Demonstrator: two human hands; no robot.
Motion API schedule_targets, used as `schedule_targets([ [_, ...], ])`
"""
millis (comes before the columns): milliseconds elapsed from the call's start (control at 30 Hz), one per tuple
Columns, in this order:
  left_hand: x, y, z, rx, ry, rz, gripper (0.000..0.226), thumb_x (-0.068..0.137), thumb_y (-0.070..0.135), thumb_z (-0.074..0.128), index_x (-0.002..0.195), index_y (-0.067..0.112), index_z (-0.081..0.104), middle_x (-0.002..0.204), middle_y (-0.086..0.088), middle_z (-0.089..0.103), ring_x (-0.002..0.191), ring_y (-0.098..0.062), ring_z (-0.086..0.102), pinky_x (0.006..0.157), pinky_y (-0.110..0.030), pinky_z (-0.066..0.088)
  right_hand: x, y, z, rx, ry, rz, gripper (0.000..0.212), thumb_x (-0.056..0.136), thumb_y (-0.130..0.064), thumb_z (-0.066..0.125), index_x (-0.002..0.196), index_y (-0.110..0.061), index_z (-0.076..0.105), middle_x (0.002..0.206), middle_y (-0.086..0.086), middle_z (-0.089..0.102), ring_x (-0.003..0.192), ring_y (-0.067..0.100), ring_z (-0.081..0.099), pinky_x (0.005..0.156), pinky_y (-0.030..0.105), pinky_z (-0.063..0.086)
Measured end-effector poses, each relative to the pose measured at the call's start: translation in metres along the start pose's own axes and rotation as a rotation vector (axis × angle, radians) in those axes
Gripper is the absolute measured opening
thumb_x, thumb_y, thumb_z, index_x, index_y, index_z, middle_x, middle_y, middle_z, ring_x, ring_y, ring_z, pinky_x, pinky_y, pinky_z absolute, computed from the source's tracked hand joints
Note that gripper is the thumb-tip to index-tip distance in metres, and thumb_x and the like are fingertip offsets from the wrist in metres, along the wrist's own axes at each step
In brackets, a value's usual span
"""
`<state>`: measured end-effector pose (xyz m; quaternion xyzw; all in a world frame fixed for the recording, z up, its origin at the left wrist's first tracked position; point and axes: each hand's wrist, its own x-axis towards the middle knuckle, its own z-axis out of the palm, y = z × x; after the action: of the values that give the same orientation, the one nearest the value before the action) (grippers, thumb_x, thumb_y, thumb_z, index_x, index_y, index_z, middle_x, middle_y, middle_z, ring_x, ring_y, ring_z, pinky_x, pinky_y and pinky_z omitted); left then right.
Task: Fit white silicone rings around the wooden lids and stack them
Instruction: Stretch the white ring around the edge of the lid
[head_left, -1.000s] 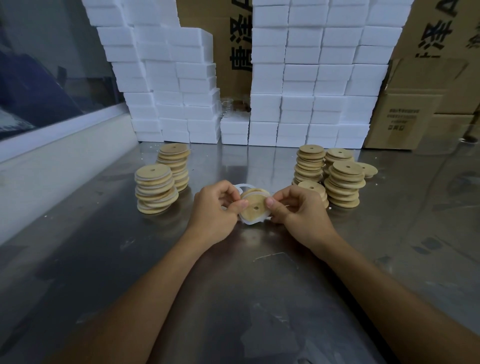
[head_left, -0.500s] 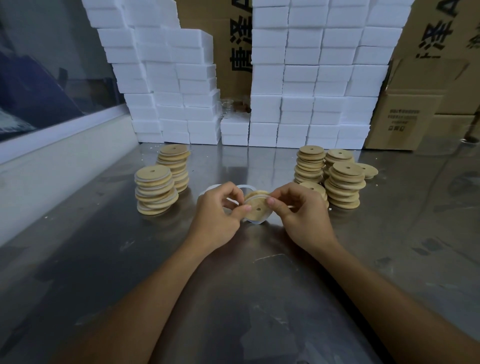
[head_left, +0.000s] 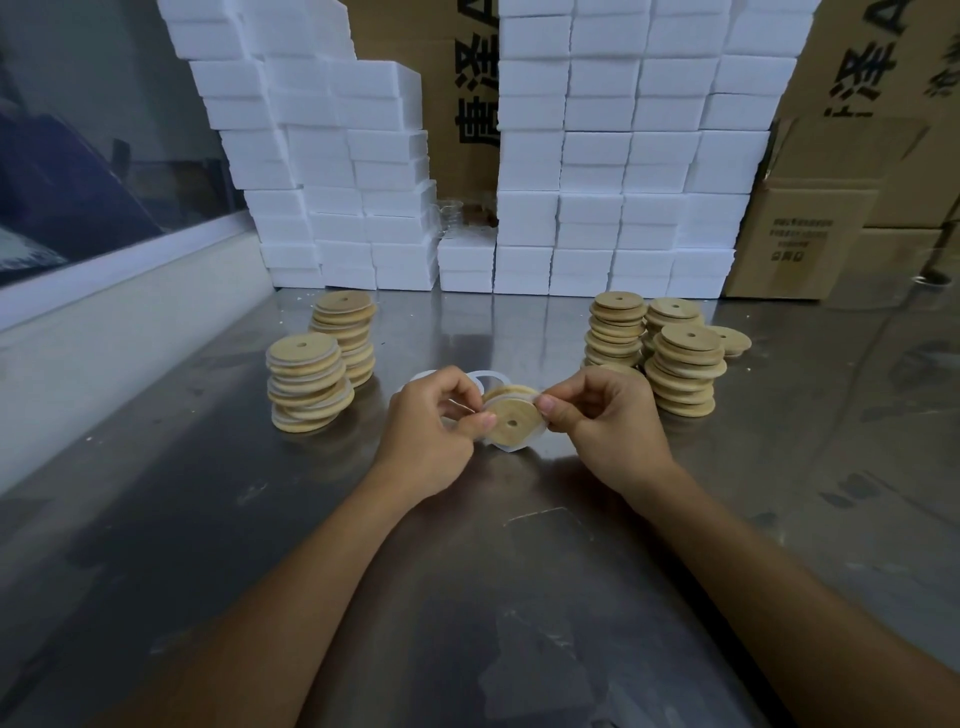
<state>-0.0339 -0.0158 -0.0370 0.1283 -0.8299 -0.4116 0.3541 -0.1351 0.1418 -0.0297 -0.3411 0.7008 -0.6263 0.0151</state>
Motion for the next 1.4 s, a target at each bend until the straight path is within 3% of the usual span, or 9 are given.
schedule_targets([
  [133, 0.0, 0.0, 0.001, -0.023, -0.001, -0.027, 0.032, 0.073, 0.005, 0.081, 0.067, 0.024, 0.056, 0.077, 0.001, 0.069, 0.071, -0.012, 0.068, 0.066, -0.025, 0.057, -0.003, 0.002, 0.0, 0.005, 0.009, -0.002, 0.006, 0.086, -0.007, 0.073, 0.083, -0.004, 0.069, 0.083, 0.012, 0.074, 0.077, 0.025, 0.072, 0.069, 0.032, 0.061],
  [333, -0.001, 0.0, 0.003, -0.051, 0.021, -0.046, 0.031, 0.073, 0.005, 0.082, 0.066, 0.022, 0.057, 0.07, 0.006, 0.067, 0.063, 0.0, 0.064, 0.06, -0.011, 0.05, -0.004, 0.001, 0.002, -0.056, 0.006, -0.021, 0.008, 0.085, -0.015, 0.075, 0.086, -0.008, 0.071, 0.083, 0.002, 0.074, 0.075, 0.012, 0.072, 0.068, 0.034, 0.061],
  [533, -0.004, 0.002, 0.004, 0.02, 0.036, 0.066, 0.024, 0.075, 0.011, 0.079, 0.071, 0.022, 0.058, 0.074, 0.008, 0.066, 0.071, -0.005, 0.065, 0.065, -0.016, 0.051, -0.005, 0.001, 0.001, -0.117, 0.011, -0.036, 0.011, 0.089, -0.011, 0.071, 0.08, -0.018, 0.068, 0.081, 0.0, 0.072, 0.075, 0.016, 0.071, 0.068, 0.046, 0.061],
  [733, -0.006, 0.01, 0.004, 0.04, 0.033, 0.157, 0.02, 0.079, 0.012, 0.076, 0.081, 0.024, 0.061, 0.083, 0.016, 0.066, 0.082, -0.004, 0.064, 0.067, -0.014, 0.051, -0.007, 0.0, 0.003, -0.263, -0.017, -0.141, 0.012, 0.089, -0.011, 0.07, 0.082, -0.02, 0.067, 0.079, -0.013, 0.069, 0.076, 0.006, 0.066, 0.069, 0.037, 0.06],
  [933, -0.004, 0.014, 0.002, 0.038, 0.022, 0.114, 0.023, 0.079, 0.008, 0.076, 0.073, 0.024, 0.061, 0.078, 0.014, 0.067, 0.077, -0.002, 0.065, 0.067, -0.014, 0.051, -0.001, -0.001, -0.001, -0.219, -0.073, 0.001, 0.007, 0.089, -0.01, 0.07, 0.083, -0.013, 0.069, 0.082, 0.003, 0.073, 0.08, 0.017, 0.071, 0.076, 0.042, 0.061],
  [1033, -0.003, 0.017, 0.002, 0.032, 0.006, 0.081, 0.03, 0.078, 0.008, 0.077, 0.07, 0.03, 0.059, 0.077, 0.014, 0.067, 0.076, -0.001, 0.064, 0.066, -0.009, 0.049, 0.002, -0.002, -0.003, -0.136, -0.083, 0.06, 0.009, 0.087, -0.003, 0.07, 0.081, -0.01, 0.07, 0.082, 0.01, 0.074, 0.082, 0.024, 0.073, 0.077, 0.035, 0.062],
  [1100, -0.003, 0.018, 0.002, 0.021, 0.01, 0.058, 0.033, 0.078, 0.007, 0.077, 0.068, 0.032, 0.058, 0.076, 0.014, 0.067, 0.075, -0.003, 0.065, 0.067, -0.014, 0.053, 0.001, -0.003, -0.003, -0.083, -0.073, 0.071, 0.008, 0.086, 0.0, 0.071, 0.081, -0.007, 0.071, 0.082, 0.011, 0.074, 0.082, 0.025, 0.073, 0.077, 0.031, 0.061],
  [1233, -0.003, 0.016, 0.0, -0.028, 0.009, -0.009, 0.032, 0.077, 0.006, 0.078, 0.066, 0.029, 0.059, 0.076, 0.007, 0.069, 0.077, -0.014, 0.069, 0.068, -0.044, 0.061, -0.001, -0.004, -0.002, -0.037, -0.064, 0.054, 0.005, 0.084, -0.001, 0.073, 0.082, -0.005, 0.073, 0.081, 0.005, 0.075, 0.077, 0.018, 0.073, 0.077, 0.027, 0.061],
  [1400, -0.003, 0.013, 0.0, -0.114, -0.006, -0.107, 0.028, 0.078, 0.006, 0.078, 0.067, 0.024, 0.061, 0.081, -0.003, 0.072, 0.081, -0.02, 0.072, 0.069, -0.048, 0.061, -0.003, -0.001, -0.002, -0.03, -0.078, 0.099, 0.004, 0.087, -0.007, 0.073, 0.086, -0.004, 0.07, 0.083, 0.012, 0.075, 0.08, 0.03, 0.073, 0.078, 0.042, 0.061],
])
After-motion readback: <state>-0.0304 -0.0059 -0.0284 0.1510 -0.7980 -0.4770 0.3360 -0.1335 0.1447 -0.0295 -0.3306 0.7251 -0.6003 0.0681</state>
